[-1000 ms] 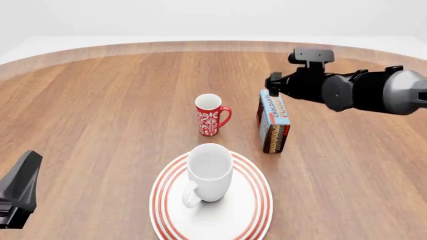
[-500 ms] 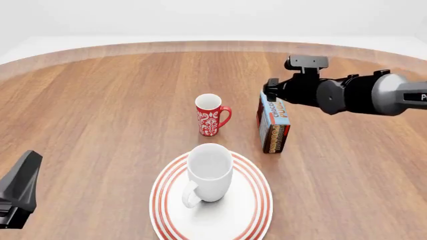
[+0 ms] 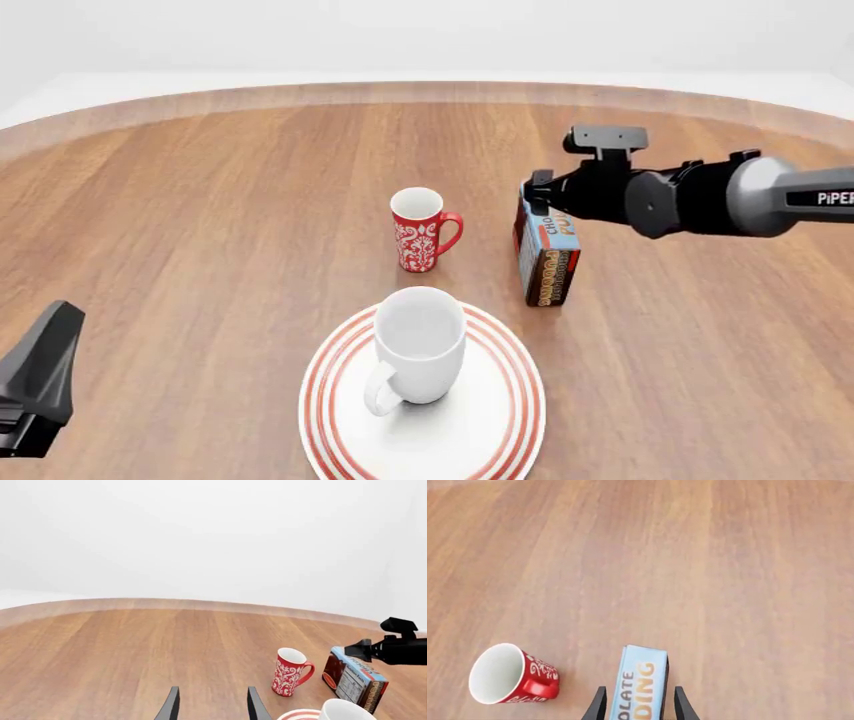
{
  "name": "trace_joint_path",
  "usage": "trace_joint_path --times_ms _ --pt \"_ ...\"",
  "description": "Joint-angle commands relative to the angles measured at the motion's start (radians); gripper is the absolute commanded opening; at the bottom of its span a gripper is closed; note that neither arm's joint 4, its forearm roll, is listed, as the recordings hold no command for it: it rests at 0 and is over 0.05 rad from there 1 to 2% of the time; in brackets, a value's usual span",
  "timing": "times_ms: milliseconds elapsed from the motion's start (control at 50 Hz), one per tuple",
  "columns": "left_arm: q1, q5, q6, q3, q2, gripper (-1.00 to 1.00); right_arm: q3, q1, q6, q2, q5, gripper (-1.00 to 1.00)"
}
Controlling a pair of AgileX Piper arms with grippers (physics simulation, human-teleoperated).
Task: Pick up the white mug and put it on the plate, and put the chocolate pudding to the right of the plate.
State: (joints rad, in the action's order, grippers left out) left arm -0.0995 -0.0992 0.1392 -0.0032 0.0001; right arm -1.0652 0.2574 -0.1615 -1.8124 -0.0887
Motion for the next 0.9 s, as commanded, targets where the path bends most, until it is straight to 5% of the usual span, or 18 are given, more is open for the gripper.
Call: trace_joint_path --times_ms 20,900 --pt "0.000 0.000 0.000 0.000 0.000 1.00 0.001 0.000 0.000 -0.008 -0.003 1.00" --pt "-0.010 -0.008 0.007 0.000 0.000 1.00 -0.001 0.006 0.028 -0.089 -0.024 1.00"
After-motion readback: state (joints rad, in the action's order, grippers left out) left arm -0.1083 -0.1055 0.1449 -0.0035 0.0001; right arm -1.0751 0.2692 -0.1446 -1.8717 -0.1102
